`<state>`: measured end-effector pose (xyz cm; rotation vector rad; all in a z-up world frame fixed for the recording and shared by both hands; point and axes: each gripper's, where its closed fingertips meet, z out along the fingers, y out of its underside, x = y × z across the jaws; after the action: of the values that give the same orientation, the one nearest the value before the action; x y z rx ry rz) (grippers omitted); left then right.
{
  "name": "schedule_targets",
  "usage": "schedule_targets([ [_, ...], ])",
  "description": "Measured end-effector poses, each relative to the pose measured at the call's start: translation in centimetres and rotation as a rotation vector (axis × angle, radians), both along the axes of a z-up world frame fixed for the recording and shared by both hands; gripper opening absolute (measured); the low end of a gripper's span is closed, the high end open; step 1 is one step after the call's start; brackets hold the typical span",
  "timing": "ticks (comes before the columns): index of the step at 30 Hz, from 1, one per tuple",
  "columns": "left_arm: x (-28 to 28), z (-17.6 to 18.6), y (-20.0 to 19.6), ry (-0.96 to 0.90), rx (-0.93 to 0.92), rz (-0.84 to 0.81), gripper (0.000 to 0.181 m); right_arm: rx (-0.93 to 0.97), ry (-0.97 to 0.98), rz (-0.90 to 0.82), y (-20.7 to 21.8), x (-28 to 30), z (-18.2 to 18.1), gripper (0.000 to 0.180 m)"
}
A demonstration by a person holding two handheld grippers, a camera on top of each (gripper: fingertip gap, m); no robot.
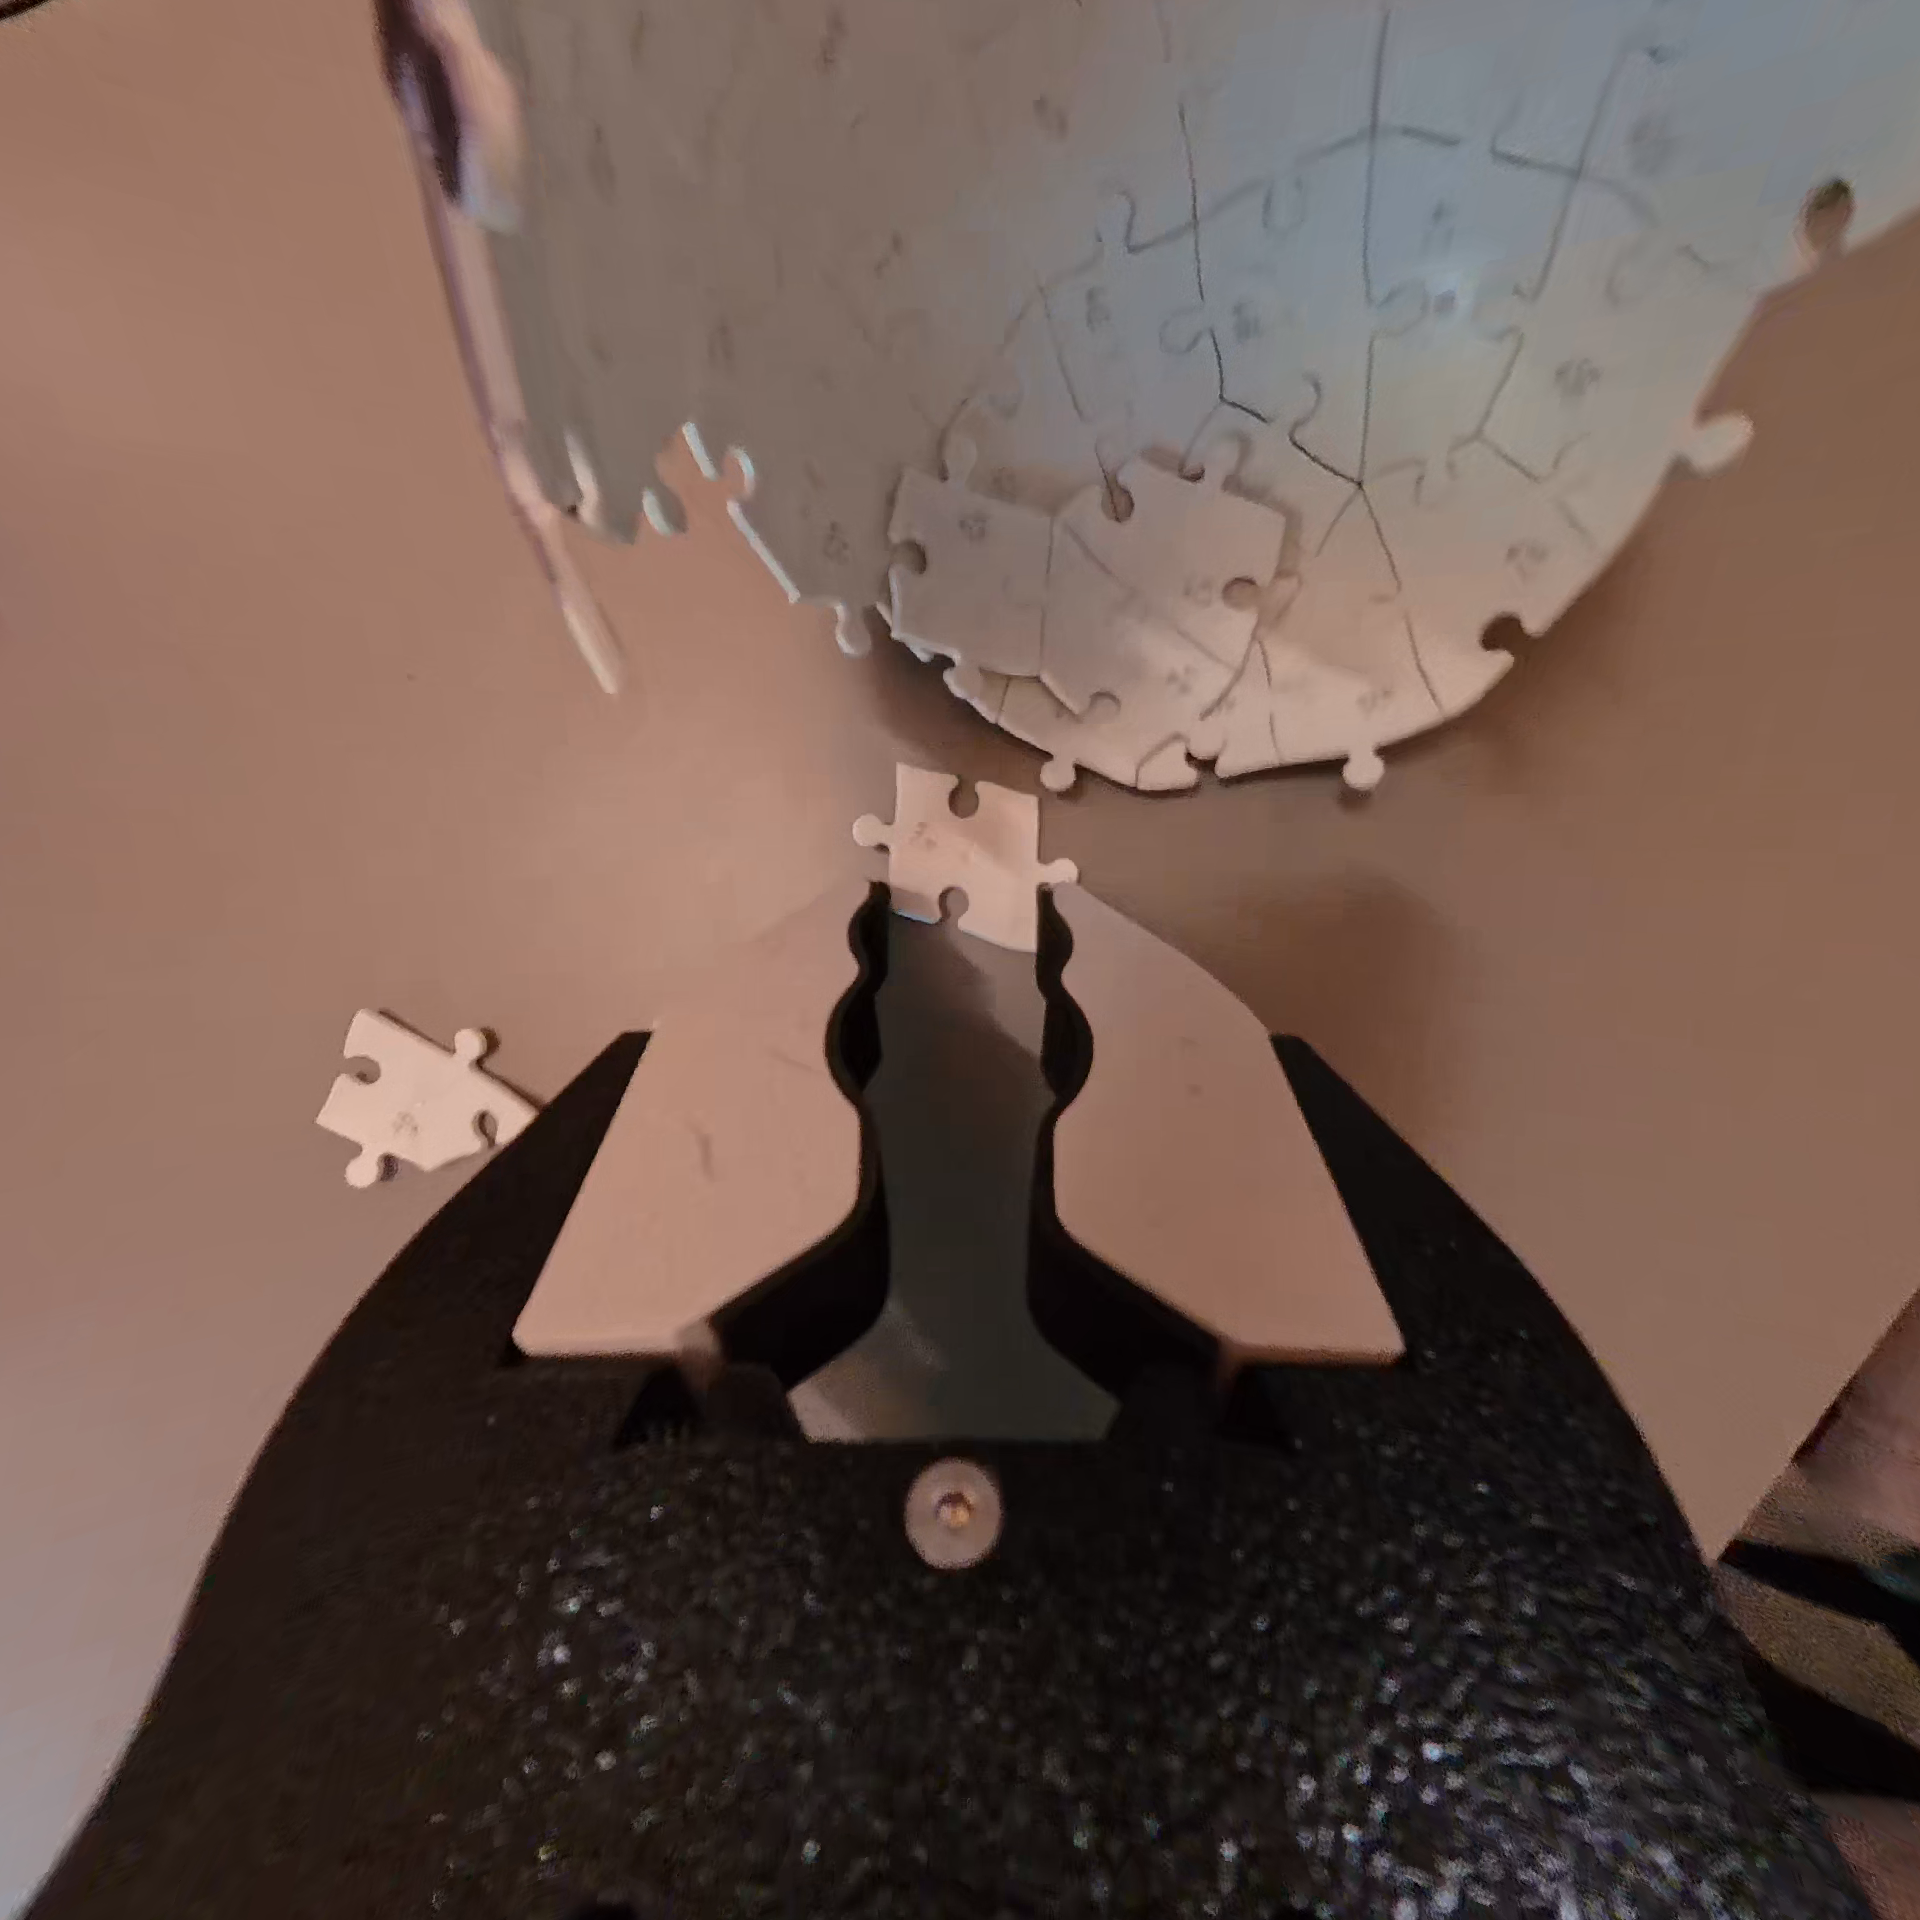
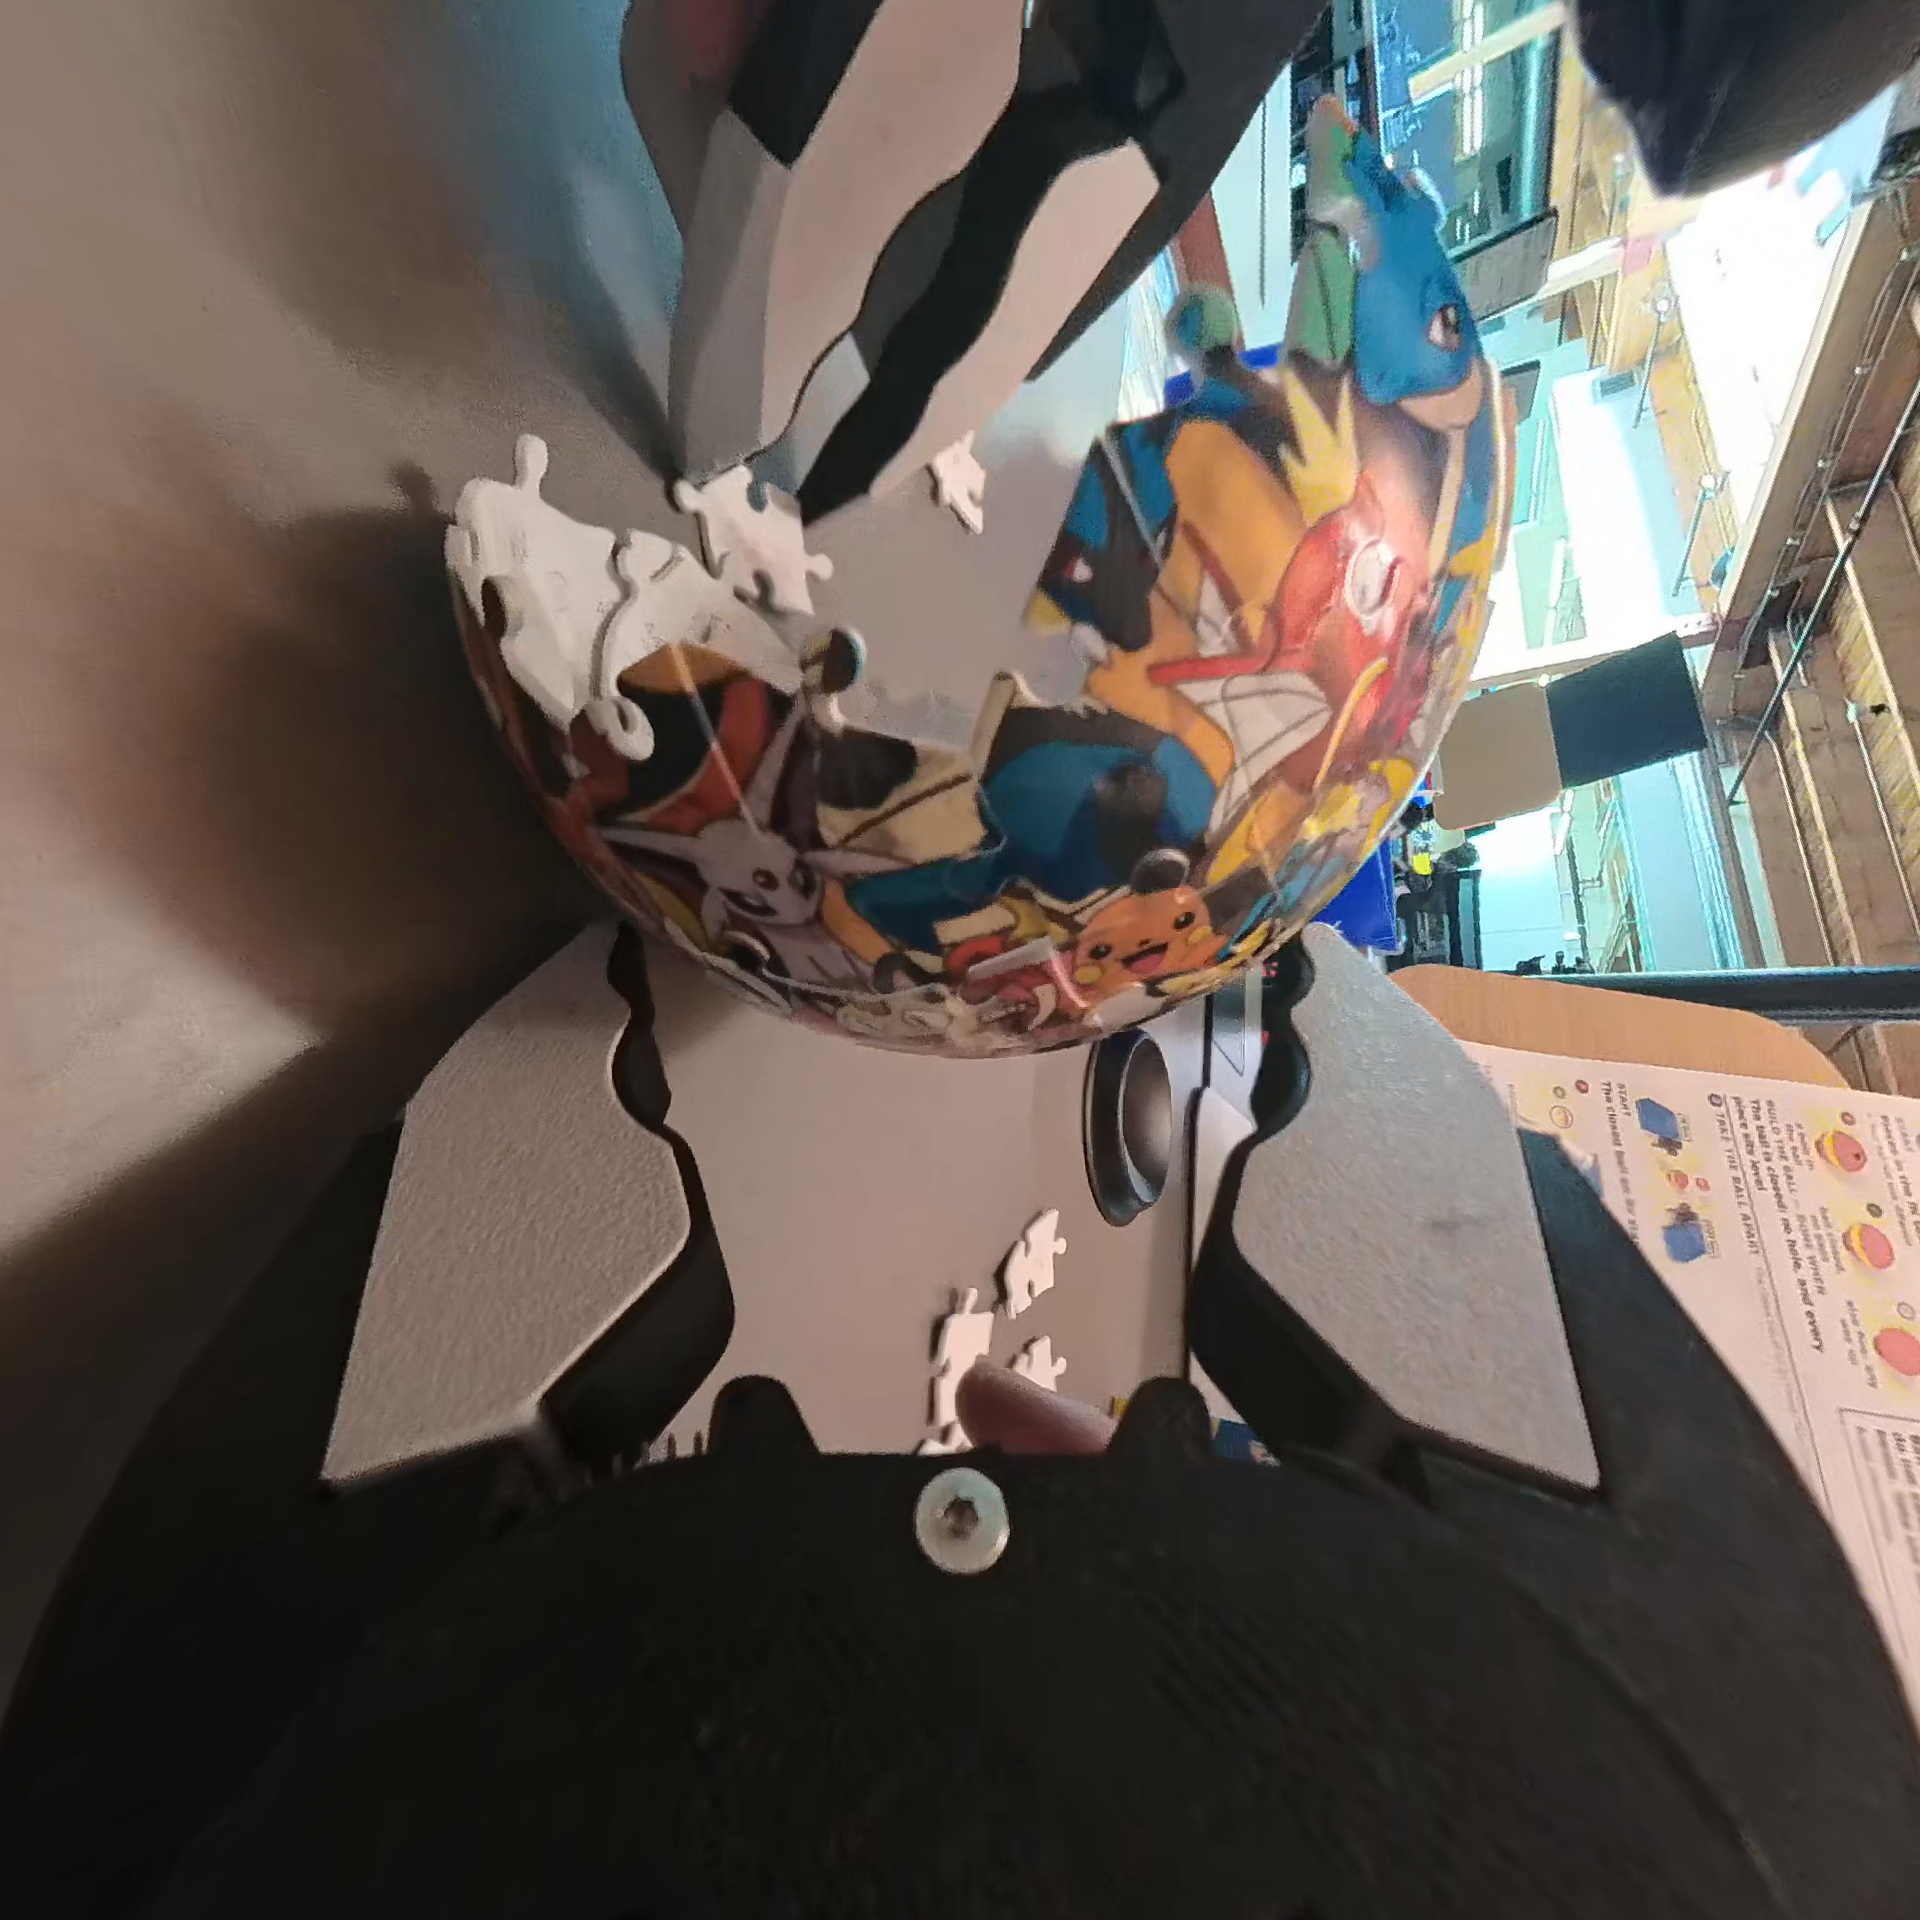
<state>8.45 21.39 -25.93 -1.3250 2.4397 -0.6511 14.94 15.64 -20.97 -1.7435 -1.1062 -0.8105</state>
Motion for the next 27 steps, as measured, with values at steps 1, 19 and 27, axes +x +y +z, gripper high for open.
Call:
schedule_targets([
  [1,-0.2,0.1,-0.1,-0.002,0.005,-0.019,0.026,0.008,0.008,0.000,0.0,-0.1,0.0,0.111],
  [19,1.9,3.0,1.7,-0.088,-0.172,0.292,0.073,0.045,0.008,-0.025,-0.2,0.0,0.1,0.106],
  [27,2.4,0.5,0.6,-0.025,-0.150,0.250,0.075,0.052,-0.002,-0.025,-0.3,-0.2,0.3,0.106],
])
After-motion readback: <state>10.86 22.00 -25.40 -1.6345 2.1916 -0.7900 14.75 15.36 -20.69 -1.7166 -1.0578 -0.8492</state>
